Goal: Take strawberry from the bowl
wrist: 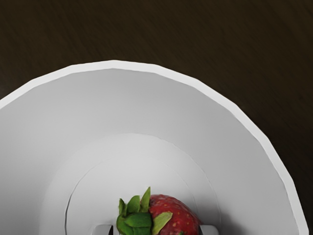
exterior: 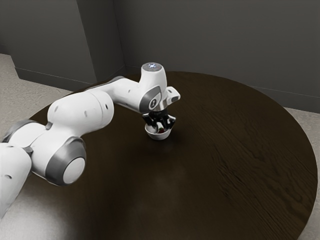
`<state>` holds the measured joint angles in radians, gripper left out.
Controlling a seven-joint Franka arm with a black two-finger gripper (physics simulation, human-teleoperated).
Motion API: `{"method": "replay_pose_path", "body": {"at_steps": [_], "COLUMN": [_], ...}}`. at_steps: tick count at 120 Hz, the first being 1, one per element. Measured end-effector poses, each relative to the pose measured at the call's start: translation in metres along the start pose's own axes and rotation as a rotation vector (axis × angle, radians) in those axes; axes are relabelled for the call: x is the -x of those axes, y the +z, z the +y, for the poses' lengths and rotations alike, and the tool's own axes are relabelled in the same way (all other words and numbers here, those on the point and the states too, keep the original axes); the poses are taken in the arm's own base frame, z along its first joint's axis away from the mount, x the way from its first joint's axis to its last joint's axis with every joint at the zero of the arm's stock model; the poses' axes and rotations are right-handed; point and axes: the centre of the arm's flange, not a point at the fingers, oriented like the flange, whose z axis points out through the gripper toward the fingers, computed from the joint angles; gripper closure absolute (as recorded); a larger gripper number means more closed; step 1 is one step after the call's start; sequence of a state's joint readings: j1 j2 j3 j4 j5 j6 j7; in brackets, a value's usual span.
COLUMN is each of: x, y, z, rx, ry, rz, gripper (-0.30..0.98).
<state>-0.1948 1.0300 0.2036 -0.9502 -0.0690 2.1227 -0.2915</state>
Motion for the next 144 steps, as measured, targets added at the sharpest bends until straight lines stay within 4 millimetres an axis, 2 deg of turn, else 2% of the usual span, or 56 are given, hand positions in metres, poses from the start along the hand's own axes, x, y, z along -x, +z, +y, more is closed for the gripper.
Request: {"method": "replay_pose_path", "body": {"at_steps": [33, 49, 65, 80, 109, 121, 144], "x": [-0.003, -0.005, -0.006, -0.001, 0.010, 0.012, 0.015], "y": [-0.008, -0.026, -0.059, -0.079, -0.093, -0.089, -0.047], "z": [-0.007, -0.011, -0.015, 0.001, 0.049, 0.063, 0.077], "rx": [0.001, 0.002, 0.014, 0.041, 0.096, 0.118, 0.127], "ry": [-0.014, -0.023, -0.034, -0.019, 0.029, 0.039, 0.043], "rz": [0.004, 0.011, 0.023, 0.030, 0.044, 0.054, 0.048], "gripper": [0.60, 0.63, 0.65, 0.66, 0.68, 0.68, 0.68]}}
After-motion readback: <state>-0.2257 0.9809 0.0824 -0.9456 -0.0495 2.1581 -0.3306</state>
